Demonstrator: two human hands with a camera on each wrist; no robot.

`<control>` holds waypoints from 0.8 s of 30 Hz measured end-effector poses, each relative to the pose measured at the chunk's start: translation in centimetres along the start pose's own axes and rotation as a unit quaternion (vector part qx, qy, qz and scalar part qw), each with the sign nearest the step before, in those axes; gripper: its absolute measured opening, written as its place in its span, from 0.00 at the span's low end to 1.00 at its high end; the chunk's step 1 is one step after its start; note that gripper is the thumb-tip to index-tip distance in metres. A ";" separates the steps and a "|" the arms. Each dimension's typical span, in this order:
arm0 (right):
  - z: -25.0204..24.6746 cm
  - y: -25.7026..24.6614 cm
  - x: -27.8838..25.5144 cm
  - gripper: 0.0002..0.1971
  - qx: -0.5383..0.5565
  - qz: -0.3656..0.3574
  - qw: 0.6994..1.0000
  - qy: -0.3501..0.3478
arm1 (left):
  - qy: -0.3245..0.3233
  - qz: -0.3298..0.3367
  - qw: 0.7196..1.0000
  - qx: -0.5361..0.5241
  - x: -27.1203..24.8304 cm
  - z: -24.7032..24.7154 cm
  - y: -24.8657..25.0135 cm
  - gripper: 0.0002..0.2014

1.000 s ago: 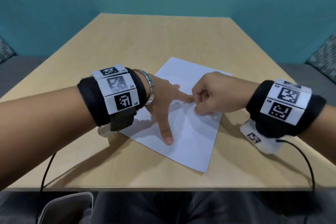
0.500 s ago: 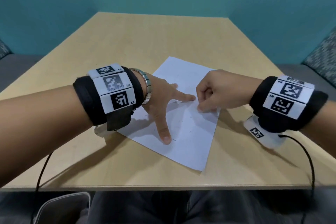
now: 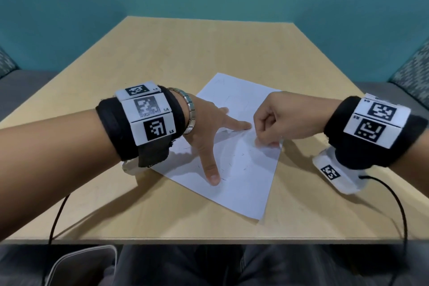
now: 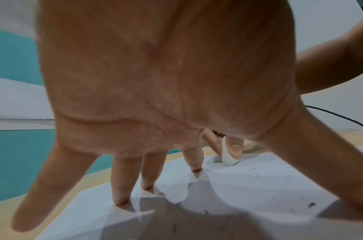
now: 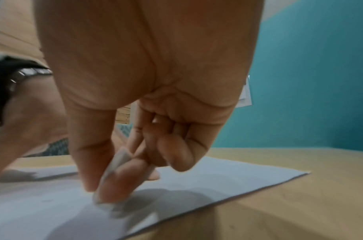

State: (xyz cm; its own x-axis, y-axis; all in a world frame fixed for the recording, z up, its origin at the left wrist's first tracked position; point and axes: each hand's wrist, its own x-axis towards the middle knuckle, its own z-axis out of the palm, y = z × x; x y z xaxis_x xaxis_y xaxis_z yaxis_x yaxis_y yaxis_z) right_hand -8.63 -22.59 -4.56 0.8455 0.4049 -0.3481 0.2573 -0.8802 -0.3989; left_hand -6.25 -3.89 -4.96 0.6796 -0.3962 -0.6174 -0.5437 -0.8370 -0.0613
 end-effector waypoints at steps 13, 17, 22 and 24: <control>1.2 -0.5 -0.2 0.08 -0.007 -0.040 0.999 0.011 | 0.005 0.018 1.000 -0.019 -0.2 0.1 -0.2 0.64; 1.4 0.4 0.1 0.08 -0.054 -0.069 0.993 0.085 | 0.038 0.021 0.998 -0.036 0.0 0.8 -0.8 0.72; 0.6 2.1 -0.2 0.11 -0.055 -0.041 0.997 0.034 | 0.061 0.049 0.993 -0.087 -0.3 1.6 -2.1 0.72; 0.2 2.5 -0.7 0.10 -0.052 -0.033 0.998 0.023 | 0.056 0.063 0.990 -0.113 -0.8 1.7 -3.2 0.69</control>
State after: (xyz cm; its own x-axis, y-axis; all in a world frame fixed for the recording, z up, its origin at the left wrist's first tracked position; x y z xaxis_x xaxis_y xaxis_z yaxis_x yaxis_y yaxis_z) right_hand -8.70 -25.05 -5.49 0.8449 0.4533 -0.2841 0.3584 -0.8739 -0.3285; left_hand -5.91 -0.27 -5.59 0.6707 -0.5313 -0.5176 -0.5123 -0.8364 0.1947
